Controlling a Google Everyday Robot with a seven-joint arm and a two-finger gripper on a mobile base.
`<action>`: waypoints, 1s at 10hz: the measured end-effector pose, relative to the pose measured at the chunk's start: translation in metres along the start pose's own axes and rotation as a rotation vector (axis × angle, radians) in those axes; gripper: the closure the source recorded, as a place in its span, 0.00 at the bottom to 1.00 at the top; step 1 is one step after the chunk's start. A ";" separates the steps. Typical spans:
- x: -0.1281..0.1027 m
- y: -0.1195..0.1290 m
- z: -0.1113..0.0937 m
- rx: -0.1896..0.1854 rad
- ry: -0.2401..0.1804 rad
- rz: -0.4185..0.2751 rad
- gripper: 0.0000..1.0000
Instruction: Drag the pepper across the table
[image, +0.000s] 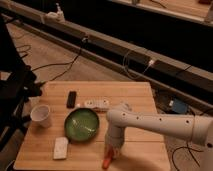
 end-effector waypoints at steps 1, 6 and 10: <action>0.000 0.000 -0.003 -0.003 0.007 -0.002 1.00; 0.024 0.033 -0.020 -0.014 0.032 0.089 1.00; 0.053 0.078 -0.052 0.016 0.094 0.225 1.00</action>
